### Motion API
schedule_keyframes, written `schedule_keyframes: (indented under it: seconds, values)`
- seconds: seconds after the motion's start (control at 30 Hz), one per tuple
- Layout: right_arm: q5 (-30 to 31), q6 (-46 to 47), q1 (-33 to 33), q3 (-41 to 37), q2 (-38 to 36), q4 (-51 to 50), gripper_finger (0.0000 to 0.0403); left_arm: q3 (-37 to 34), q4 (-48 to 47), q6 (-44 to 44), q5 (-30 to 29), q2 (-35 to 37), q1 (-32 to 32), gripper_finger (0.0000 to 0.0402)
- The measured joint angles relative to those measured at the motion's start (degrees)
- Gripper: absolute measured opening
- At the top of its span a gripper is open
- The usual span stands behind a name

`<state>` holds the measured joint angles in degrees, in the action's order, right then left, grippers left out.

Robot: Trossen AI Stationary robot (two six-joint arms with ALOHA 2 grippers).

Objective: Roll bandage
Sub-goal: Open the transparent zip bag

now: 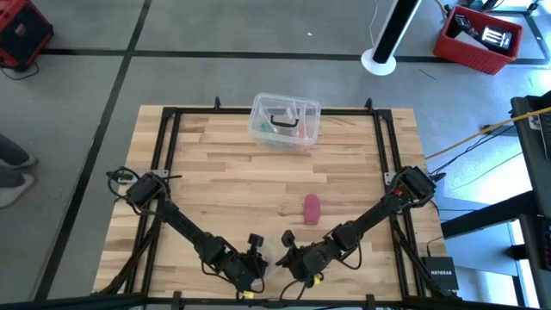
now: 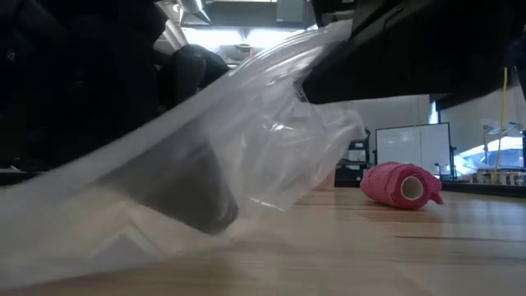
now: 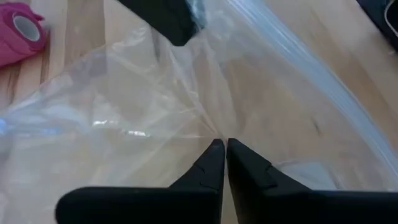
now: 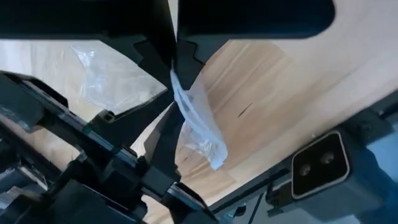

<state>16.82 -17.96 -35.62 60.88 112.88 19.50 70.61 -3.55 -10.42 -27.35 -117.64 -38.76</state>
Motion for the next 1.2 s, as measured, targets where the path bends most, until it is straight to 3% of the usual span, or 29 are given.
schedule_keyframes:
  seconds: [0.23,0.4,0.57,0.7,0.8,0.9,0.97,1.2]
  values:
    - [3.4,14.1,0.0,1.2,-0.8,-4.2,0.0033,2.8,-2.3,-4.6,-0.1,0.1,-1.4,0.0002]
    - [7.4,16.2,-0.9,5.9,-5.0,-17.6,0.0091,5.3,-4.7,-8.5,-1.0,1.5,-2.3,0.0000]
    - [11.3,16.7,-2.5,12.4,-8.9,-36.5,0.0158,5.4,-4.9,-9.9,-7.8,4.6,-3.5,0.0000]
    - [10.1,25.1,-3.6,17.8,-11.0,-51.7,0.0190,5.4,-4.8,-12.3,-11.5,5.7,-3.7,0.0000]
    - [9.1,31.8,-5.0,17.7,-11.4,-55.2,0.0198,5.4,-5.0,-14.9,-13.9,5.7,-3.3,0.0000]
    - [10.9,34.5,-7.4,14.1,-11.0,-51.9,0.0199,5.4,-4.9,-17.6,-14.2,5.7,-2.1,0.0000]
    - [13.0,35.6,-8.9,9.3,-10.2,-44.5,0.0199,5.4,-5.0,-18.5,-14.2,5.6,-1.3,0.0000]
    - [21.7,31.6,-9.3,-7.3,-4.9,-6.6,0.0200,5.4,-4.9,-17.4,-12.4,5.6,0.7,0.0000]
